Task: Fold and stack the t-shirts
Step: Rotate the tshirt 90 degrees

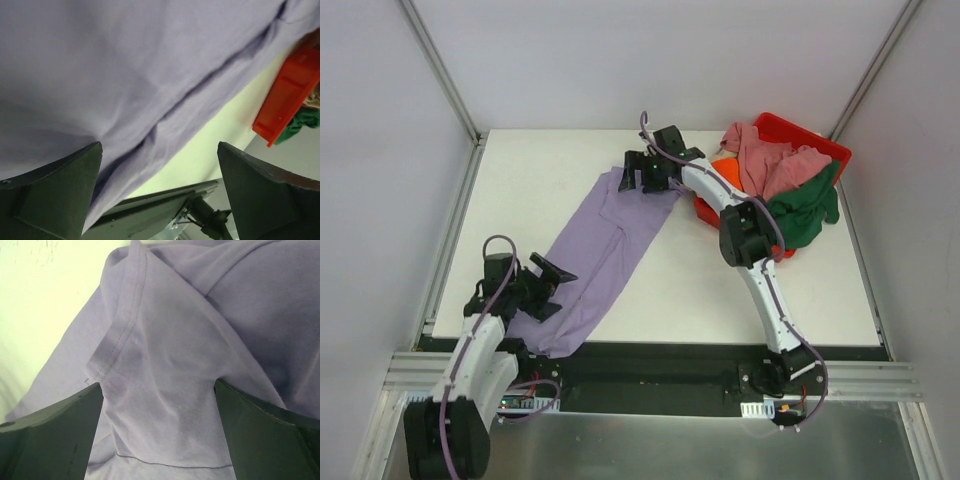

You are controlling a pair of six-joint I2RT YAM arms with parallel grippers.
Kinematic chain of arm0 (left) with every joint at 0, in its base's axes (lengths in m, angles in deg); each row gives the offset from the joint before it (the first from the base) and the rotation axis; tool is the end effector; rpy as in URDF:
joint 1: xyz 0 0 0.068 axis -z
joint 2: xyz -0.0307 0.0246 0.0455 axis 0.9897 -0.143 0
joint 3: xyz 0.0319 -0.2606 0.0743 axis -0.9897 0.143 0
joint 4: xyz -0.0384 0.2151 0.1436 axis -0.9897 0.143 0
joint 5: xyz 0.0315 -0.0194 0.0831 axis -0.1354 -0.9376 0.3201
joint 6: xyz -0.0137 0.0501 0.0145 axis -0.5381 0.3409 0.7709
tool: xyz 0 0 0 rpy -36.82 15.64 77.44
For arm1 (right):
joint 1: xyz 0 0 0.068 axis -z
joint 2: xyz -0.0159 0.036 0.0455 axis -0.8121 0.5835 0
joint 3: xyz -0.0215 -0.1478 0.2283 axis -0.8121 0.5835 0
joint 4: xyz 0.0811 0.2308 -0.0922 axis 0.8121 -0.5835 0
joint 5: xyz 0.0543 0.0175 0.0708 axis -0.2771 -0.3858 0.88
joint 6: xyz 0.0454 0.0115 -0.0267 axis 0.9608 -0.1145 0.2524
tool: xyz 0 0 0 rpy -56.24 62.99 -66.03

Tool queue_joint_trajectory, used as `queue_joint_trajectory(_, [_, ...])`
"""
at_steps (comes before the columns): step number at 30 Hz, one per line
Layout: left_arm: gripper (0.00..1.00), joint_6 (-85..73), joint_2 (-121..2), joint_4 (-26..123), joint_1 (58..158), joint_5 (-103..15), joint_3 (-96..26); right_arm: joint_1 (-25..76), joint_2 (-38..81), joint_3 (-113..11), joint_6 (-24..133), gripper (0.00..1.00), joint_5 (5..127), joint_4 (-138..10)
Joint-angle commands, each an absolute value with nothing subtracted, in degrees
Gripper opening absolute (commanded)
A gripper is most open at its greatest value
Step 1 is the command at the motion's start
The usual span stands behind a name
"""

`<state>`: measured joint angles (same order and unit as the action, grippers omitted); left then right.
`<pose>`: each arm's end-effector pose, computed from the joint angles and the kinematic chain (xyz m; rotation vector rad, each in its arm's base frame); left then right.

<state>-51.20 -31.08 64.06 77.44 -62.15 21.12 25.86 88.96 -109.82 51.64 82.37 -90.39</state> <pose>0.1577 -0.0041 0.1573 -1.0330 2.2428 -0.9693 0.5013 0.2883 0.1776 -0.7133 2.2229 0.7790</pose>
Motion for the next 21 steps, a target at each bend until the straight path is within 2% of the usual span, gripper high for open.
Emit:
queue_joint_trajectory(1, [0.99,-53.0,-17.8,76.4,79.2,-59.3,16.0,25.4,86.0,-112.4,52.3,0.96,81.4,-90.4])
queue_joint_trajectory(6, [0.99,-40.1,-17.0,81.3,79.2,-54.1,1.7,22.8,74.0,-104.6,48.1,0.96,78.3,-92.9])
queue_joint_trajectory(9, [0.99,-36.4,-21.8,82.2,79.2,-54.1,-1.4,18.9,66.5,-95.1,44.9,0.96,67.7,-96.2])
queue_joint_trajectory(11, [0.99,-35.2,-26.8,82.2,79.2,-56.9,-1.9,16.5,62.3,-88.2,47.4,0.96,63.4,-97.2])
queue_joint_trajectory(15, [0.99,-33.3,-37.8,82.0,79.8,-58.1,-0.7,11.4,57.0,-73.3,56.8,0.96,66.6,-93.3])
queue_joint_trajectory(21, [0.99,-34.1,-43.9,77.9,81.6,-58.1,4.0,4.1,60.3,-72.3,61.6,0.96,67.3,-92.7])
